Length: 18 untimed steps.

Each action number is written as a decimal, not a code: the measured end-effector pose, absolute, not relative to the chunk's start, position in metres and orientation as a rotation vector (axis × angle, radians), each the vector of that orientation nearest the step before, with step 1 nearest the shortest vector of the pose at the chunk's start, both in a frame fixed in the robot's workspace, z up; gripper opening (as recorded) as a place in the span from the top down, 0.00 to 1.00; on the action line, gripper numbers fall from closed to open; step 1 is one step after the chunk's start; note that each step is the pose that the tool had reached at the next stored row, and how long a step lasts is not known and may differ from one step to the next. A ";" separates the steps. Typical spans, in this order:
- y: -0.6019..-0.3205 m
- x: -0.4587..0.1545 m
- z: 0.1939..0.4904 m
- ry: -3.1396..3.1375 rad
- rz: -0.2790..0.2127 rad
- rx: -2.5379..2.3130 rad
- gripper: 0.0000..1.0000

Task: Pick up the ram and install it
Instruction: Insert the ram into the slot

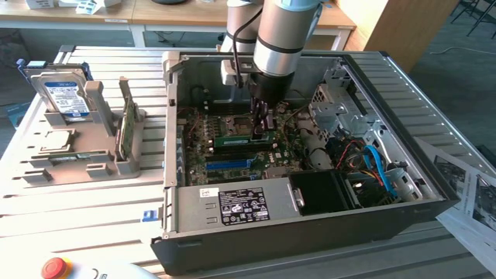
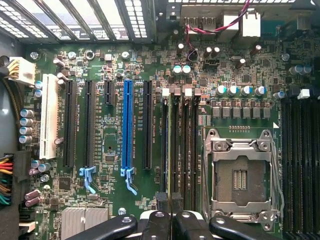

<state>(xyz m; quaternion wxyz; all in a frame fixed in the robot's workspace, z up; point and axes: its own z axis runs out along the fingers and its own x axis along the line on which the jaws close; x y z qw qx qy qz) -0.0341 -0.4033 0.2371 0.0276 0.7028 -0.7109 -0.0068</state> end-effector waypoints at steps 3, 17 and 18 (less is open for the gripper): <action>-0.403 -0.034 0.237 -2.195 -0.021 2.170 0.88; -0.407 -0.034 0.235 -2.195 -0.021 2.170 0.88; -0.407 -0.034 0.235 -2.195 -0.021 2.170 0.88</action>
